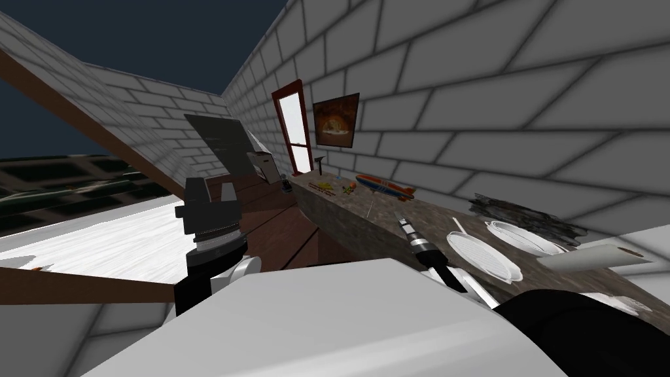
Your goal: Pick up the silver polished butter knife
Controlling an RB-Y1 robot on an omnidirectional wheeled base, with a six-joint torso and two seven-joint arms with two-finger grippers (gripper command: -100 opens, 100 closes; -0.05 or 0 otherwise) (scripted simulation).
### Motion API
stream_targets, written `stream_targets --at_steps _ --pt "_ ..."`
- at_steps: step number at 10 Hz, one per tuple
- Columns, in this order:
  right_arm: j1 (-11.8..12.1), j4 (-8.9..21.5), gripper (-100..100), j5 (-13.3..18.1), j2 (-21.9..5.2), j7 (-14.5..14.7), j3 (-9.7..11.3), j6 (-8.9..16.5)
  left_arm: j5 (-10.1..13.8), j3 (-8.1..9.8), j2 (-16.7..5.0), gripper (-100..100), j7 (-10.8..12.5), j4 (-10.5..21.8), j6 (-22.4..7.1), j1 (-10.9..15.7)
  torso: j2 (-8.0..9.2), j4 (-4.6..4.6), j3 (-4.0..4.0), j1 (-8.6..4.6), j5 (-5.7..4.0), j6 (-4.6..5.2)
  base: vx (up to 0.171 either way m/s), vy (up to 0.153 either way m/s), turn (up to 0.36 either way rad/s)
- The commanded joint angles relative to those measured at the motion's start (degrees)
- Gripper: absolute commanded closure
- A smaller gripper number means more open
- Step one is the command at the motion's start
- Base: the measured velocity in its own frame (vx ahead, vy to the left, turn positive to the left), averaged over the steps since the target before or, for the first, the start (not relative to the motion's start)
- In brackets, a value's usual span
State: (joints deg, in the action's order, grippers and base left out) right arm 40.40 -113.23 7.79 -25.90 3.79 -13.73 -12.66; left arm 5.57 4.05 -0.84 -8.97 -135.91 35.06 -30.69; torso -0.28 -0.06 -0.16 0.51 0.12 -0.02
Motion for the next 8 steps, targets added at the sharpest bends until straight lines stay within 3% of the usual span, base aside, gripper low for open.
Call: stream_targets --at_steps 1,4,8 --pt "0.87 2.68 -100 -0.18 -2.59 0.95 -0.77 2.86 0.00 0.00 0.00 0 0.00 0.00 0.00 0.00 0.00 0.00 0.00 0.00 0.00 0.00 0.100 0.200 0.059" --pt "1.70 4.03 -100 -0.37 -4.14 1.44 -1.19 4.55 0.00 0.00 0.00 0 0.00 0.00 0.00 0.00 -0.06 -0.02 -0.04 -0.01 0.01 0.00 0.083 0.125 0.034" --pt "4.79 9.37 -100 -1.72 -10.38 3.12 -2.40 11.00 0.00 0.00 0.00 0 0.00 0.00 0.00 0.00 -0.19 -0.05 -0.12 0.12 0.04 0.00 0.126 0.152 0.087"
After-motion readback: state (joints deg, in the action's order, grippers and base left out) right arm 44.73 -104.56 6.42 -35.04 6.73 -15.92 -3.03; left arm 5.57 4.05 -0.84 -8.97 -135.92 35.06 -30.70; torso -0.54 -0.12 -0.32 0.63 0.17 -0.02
